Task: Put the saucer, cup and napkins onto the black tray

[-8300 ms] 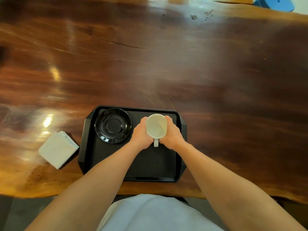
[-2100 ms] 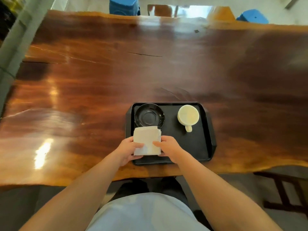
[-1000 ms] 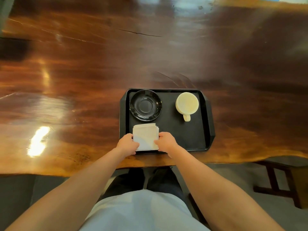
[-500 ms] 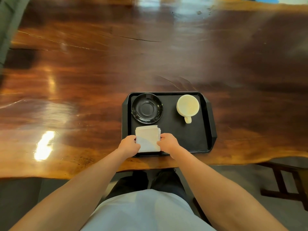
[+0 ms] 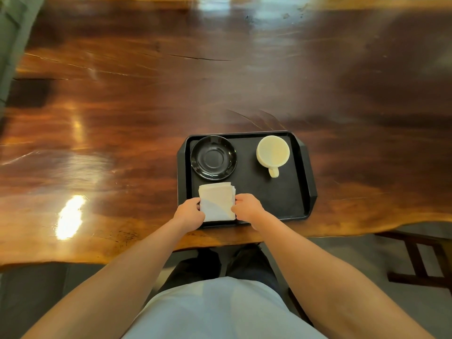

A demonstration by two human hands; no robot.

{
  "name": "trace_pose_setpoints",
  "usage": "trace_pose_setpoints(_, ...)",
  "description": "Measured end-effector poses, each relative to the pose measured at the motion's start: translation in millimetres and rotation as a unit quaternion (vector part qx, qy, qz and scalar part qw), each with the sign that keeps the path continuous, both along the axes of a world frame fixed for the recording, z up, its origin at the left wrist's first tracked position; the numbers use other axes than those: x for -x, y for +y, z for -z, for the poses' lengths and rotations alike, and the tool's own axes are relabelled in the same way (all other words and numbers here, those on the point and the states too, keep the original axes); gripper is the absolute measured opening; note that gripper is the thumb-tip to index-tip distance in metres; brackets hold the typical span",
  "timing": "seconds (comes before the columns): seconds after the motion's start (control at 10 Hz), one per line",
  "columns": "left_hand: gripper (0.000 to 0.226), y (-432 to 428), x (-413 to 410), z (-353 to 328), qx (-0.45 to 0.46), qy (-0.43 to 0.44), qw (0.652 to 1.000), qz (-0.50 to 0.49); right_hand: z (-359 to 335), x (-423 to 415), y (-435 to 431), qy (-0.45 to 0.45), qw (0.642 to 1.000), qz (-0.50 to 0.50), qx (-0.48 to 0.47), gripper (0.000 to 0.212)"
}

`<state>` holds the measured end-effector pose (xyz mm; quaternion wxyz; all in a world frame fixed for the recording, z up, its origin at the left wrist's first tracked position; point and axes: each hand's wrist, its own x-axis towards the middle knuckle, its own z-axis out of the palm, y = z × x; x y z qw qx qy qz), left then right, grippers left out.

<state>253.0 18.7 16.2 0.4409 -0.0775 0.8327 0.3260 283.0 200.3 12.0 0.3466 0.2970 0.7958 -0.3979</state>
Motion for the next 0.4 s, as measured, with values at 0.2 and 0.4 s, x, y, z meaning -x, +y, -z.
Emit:
trace_pose_setpoints(0.2, 0.034, -2, -3, 1, 0.008, 0.017, 0.999, 0.027, -2, -2, 2, -0.011, 1.000, -0.007, 0.015, 0.026)
trace_pose_setpoints(0.4, 0.020, 0, 4, -12, 0.064, 0.052, 0.996, 0.038, 1, 3, 9, -0.011, 1.000, -0.025, 0.003, 0.016)
